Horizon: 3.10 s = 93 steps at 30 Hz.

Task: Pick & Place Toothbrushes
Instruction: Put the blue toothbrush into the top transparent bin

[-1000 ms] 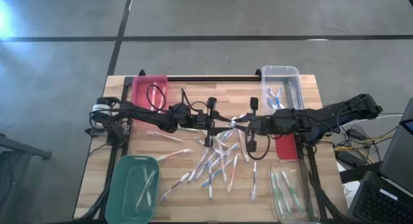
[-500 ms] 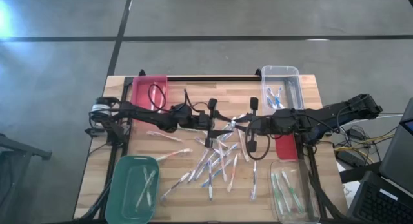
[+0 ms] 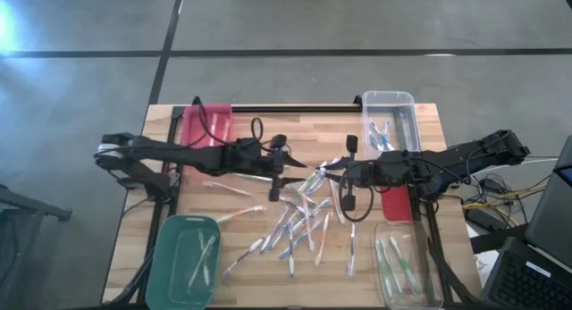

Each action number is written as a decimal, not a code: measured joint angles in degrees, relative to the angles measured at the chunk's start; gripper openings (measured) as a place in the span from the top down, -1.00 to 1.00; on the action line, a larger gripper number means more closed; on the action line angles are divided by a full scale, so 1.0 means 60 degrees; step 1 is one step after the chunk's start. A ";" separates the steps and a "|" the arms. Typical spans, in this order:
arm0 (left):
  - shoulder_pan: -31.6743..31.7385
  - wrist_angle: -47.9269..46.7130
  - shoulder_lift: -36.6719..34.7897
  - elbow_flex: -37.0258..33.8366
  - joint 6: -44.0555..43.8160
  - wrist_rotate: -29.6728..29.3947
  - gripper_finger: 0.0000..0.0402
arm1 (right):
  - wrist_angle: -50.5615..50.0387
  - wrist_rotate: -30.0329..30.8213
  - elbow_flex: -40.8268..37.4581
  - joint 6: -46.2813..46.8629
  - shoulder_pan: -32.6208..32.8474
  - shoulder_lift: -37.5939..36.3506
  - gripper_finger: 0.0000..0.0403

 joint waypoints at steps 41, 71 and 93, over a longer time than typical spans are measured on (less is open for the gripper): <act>0.0004 -0.5818 -0.1571 -0.0590 -0.1819 -0.1104 0.11 | -0.8157 0.3712 0.2993 0.4428 -0.3608 -0.0029 0.87; 0.0007 -0.5569 -0.1571 -0.0607 -0.1793 -0.1104 0.11 | -1.0560 0.2013 0.3098 0.5562 -0.7748 0.0008 0.87; 0.0004 -0.5552 -0.1571 -0.0623 -0.1782 -0.1104 0.11 | -1.2449 0.0631 0.2809 0.6327 -0.9756 0.2001 0.87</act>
